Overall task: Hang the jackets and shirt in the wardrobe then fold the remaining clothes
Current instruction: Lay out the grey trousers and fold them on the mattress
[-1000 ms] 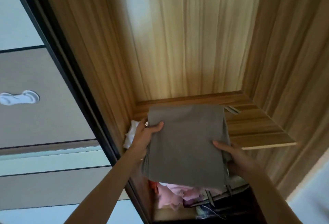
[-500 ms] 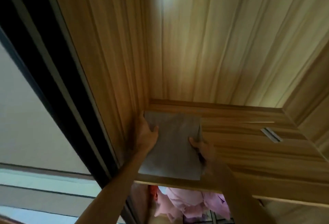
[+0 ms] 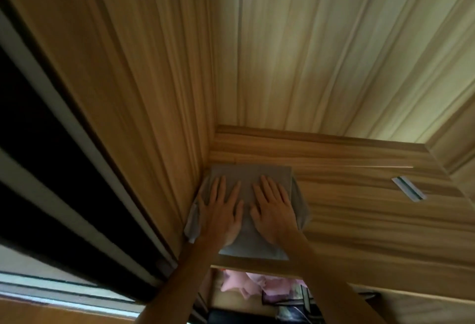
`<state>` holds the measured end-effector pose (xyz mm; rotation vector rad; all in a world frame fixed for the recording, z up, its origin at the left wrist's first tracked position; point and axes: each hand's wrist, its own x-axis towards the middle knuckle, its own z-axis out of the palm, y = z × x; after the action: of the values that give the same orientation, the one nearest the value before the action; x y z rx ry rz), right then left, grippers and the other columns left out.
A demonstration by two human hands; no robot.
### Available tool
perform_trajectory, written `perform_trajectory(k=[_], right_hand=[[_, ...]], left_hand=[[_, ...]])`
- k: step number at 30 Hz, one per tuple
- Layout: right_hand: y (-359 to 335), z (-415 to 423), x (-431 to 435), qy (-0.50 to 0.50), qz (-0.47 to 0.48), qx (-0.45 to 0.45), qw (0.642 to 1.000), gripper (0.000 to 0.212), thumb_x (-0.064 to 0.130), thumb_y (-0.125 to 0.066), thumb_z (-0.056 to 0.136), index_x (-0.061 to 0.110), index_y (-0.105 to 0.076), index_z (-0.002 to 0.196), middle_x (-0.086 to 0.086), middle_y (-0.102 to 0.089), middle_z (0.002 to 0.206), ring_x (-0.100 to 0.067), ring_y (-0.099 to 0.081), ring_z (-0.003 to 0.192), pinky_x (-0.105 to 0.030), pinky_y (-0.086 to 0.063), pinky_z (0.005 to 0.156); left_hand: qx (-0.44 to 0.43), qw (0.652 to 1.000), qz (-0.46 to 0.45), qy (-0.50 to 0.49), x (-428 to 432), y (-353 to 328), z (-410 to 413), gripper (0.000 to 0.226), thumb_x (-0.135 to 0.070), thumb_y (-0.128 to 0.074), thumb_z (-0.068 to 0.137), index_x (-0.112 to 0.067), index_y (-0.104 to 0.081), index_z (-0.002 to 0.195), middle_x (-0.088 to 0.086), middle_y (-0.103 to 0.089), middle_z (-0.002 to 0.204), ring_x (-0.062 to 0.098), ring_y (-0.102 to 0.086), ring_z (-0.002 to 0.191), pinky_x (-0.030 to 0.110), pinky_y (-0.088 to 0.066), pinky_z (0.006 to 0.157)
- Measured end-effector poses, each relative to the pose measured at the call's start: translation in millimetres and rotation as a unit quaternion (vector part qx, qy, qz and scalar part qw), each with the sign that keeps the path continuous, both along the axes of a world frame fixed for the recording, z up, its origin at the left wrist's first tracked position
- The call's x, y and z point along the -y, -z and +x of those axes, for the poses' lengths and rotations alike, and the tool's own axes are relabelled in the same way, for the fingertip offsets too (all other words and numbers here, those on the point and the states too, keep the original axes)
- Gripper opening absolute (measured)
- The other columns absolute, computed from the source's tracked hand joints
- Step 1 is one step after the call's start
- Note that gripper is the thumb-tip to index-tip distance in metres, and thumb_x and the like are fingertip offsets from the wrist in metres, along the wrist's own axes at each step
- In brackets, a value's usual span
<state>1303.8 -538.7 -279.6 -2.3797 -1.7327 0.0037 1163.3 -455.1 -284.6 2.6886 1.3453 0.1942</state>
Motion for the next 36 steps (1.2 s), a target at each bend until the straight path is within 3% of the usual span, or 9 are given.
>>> perform_trajectory(k=[3, 5, 9, 13, 16, 21, 27, 30, 36], right_hand=[[-1, 11, 8, 0.075, -0.023, -0.072, 0.994, 0.09, 0.066, -0.012, 0.08, 0.023, -0.014, 0.159, -0.005, -0.004, 0.167, -0.023, -0.004, 0.154, -0.041, 0.0, 0.122], [-5, 14, 13, 0.122, -0.029, -0.108, 0.986, 0.093, 0.072, -0.004, 0.077, 0.028, -0.001, 0.158, -0.004, 0.005, 0.167, -0.023, 0.001, 0.154, -0.04, 0.0, 0.123], [-12, 16, 22, 0.131, -0.052, -0.161, 0.977, 0.075, 0.06, -0.023, 0.099, 0.023, 0.006, 0.158, -0.008, 0.007, 0.166, -0.024, 0.003, 0.154, -0.04, -0.001, 0.124], [-24, 16, 40, 0.116, -0.057, -0.168, 0.977, 0.072, 0.054, -0.024, 0.102, 0.015, -0.005, 0.159, -0.014, -0.005, 0.166, -0.032, -0.011, 0.152, -0.048, -0.02, 0.12], [-38, 5, 64, 0.125, -0.057, -0.142, 0.98, 0.07, 0.051, -0.023, 0.098, 0.007, -0.027, 0.153, -0.02, -0.028, 0.158, -0.037, -0.034, 0.14, -0.045, -0.033, 0.112], [-53, -27, 104, 0.068, -0.011, -0.126, 0.99, 0.045, 0.032, -0.04, 0.089, 0.002, -0.064, 0.112, -0.025, -0.058, 0.114, -0.044, -0.057, 0.105, -0.044, -0.046, 0.09], [-75, -72, 151, -0.046, -0.032, -0.114, 0.992, 0.039, 0.029, -0.051, 0.094, 0.012, -0.056, 0.129, -0.012, -0.058, 0.127, -0.03, -0.055, 0.121, -0.036, -0.045, 0.1], [-83, -96, 169, -0.081, -0.035, -0.135, 0.987, 0.033, 0.025, -0.052, 0.094, 0.014, -0.059, 0.124, -0.009, -0.06, 0.122, -0.027, -0.056, 0.117, -0.034, -0.045, 0.097], [-103, -162, 180, -0.148, -0.032, -0.185, 0.971, 0.025, 0.015, -0.052, 0.092, 0.012, -0.072, 0.106, -0.009, -0.071, 0.108, -0.028, -0.064, 0.104, -0.031, -0.049, 0.091]], left_hand=[[0.008, 0.999, 0.005, -0.036, -2, 2, 2, 0.066, -0.056, -0.021, 0.092, -0.032, -0.039, 0.151, 0.008, -0.029, 0.162, 0.023, -0.024, 0.15, 0.064, -0.034, 0.105], [-0.006, 0.999, 0.0, -0.048, 0, 2, 2, 0.074, -0.06, -0.008, 0.089, -0.033, -0.026, 0.155, 0.008, -0.014, 0.166, 0.024, -0.012, 0.153, 0.064, -0.026, 0.111], [-0.044, 0.997, -0.027, -0.055, 6, -7, 2, 0.085, -0.064, 0.009, 0.083, -0.029, -0.011, 0.159, 0.008, 0.001, 0.167, 0.026, -0.001, 0.154, 0.063, -0.016, 0.115], [-0.079, 0.995, -0.038, -0.043, 19, -23, -8, 0.067, -0.057, -0.02, 0.101, -0.022, -0.017, 0.158, 0.012, -0.006, 0.166, 0.031, -0.006, 0.153, 0.057, -0.016, 0.119], [-0.085, 0.995, -0.032, -0.032, 41, -36, -22, 0.058, -0.048, -0.031, 0.102, -0.021, -0.027, 0.154, 0.014, -0.018, 0.163, 0.034, -0.015, 0.15, 0.052, -0.017, 0.12], [-0.068, 0.993, -0.066, -0.068, 95, -61, -50, 0.05, -0.04, -0.033, 0.098, -0.016, -0.043, 0.14, 0.012, -0.049, 0.142, 0.033, -0.049, 0.131, 0.045, -0.044, 0.105], [-0.012, 0.992, -0.056, -0.112, 165, -83, -96, 0.03, -0.025, -0.042, 0.098, -0.015, -0.054, 0.124, 0.011, -0.063, 0.122, 0.036, -0.064, 0.112, 0.041, -0.052, 0.09], [0.023, 0.988, -0.068, -0.135, 191, -93, -125, 0.029, -0.022, -0.043, 0.097, -0.016, -0.056, 0.123, 0.01, -0.066, 0.12, 0.037, -0.064, 0.111, 0.042, -0.051, 0.093], [-0.041, 0.984, -0.07, -0.158, 221, -102, -203, 0.036, -0.034, -0.045, 0.101, -0.015, -0.063, 0.125, 0.006, -0.068, 0.121, 0.028, -0.066, 0.108, 0.038, -0.054, 0.093]])
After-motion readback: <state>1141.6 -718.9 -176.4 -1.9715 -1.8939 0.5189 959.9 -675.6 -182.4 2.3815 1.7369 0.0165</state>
